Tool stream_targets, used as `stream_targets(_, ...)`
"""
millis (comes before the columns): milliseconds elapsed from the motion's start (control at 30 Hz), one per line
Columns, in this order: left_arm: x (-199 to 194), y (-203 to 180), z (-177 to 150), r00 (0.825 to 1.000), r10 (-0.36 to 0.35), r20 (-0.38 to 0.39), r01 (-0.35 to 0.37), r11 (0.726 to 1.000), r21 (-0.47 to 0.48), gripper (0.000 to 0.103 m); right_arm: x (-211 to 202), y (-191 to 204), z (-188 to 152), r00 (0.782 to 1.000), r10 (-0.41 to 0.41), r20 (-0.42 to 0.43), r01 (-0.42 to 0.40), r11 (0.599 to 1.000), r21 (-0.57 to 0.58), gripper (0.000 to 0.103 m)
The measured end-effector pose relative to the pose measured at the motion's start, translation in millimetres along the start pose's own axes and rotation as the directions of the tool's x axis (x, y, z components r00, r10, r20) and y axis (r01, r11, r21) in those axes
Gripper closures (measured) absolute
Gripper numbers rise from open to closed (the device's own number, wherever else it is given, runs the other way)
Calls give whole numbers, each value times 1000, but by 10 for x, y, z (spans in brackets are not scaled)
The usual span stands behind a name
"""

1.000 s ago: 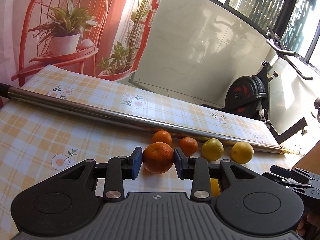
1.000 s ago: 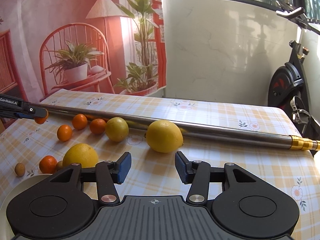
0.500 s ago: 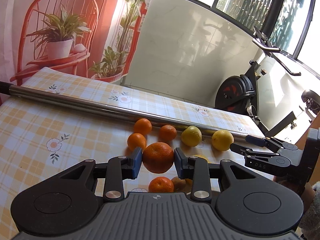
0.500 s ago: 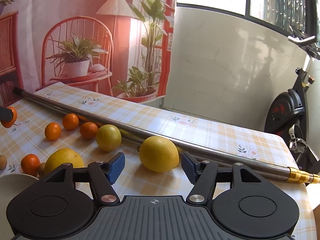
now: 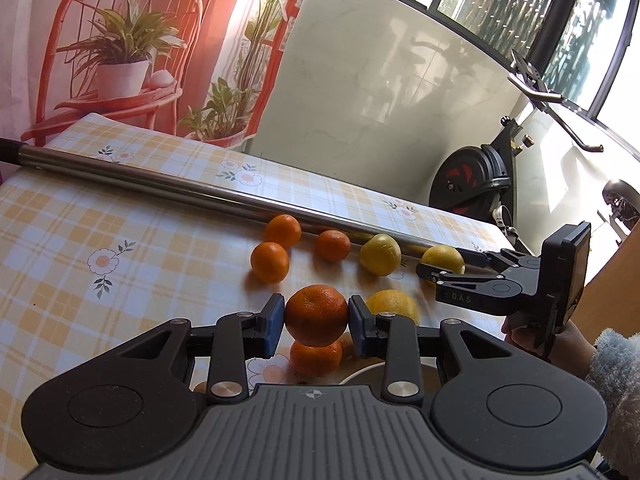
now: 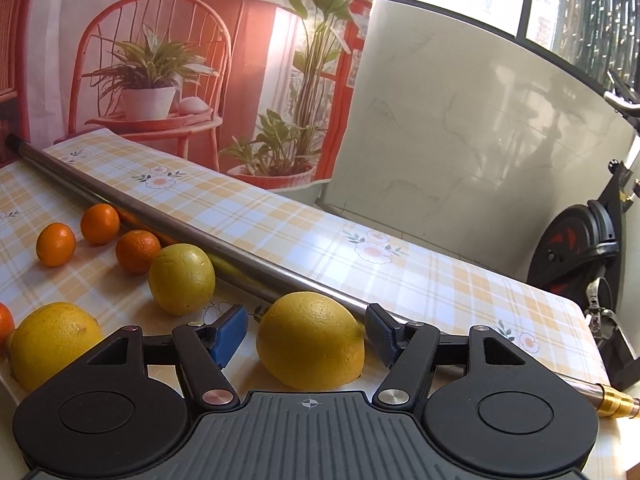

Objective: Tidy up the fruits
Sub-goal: 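Carry the orange toward the plate while the right tool grasps a yellow lemon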

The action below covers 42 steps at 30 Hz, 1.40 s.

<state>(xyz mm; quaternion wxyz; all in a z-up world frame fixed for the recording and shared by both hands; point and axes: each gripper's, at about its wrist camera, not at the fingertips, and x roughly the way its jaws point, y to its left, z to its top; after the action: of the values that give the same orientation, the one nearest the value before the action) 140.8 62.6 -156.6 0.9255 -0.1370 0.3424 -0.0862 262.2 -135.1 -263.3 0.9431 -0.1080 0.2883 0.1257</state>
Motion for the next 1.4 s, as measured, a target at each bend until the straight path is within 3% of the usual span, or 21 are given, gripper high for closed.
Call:
stream_targets(200, 24, 3, -3, 1000, 2, -7, -2, 1000, -3, 67, 130, 17, -54, 999, -6, -42, 5, 1000, -7, 41)
stream_targets(300, 25, -14, -5, 1000, 2, -9, -2, 1000, 6, 67, 159, -14, -79, 998, 3, -55, -2, 1000, 16, 46)
stream_targets(533, 22, -48, -19, 1000, -11, -18, 12, 1000, 21, 67, 24, -73, -142, 999, 26, -48, -22, 996, 82, 47)
stream_targets(700, 9, -85, -49, 999, -27, -26, 28, 999, 34, 67, -273, -124, -225, 999, 43, -13, -39, 973, 226, 47)
stream_targets(867, -46, -103, -94, 999, -38, -23, 39, 998, 52, 67, -615, -70, -261, 997, 74, 28, -79, 953, 291, 47)
stream_targets(1100, -81, -155, -184, 999, -37, -31, 39, 996, 80, 67, -1156, 97, -277, 989, 116, 86, -137, 945, 298, 47)
stream_targets(1400, -77, -207, -328, 997, -35, -66, 44, 990, 133, 67, -1515, 523, -445, 985, 169, 39, -174, 955, 241, 47)
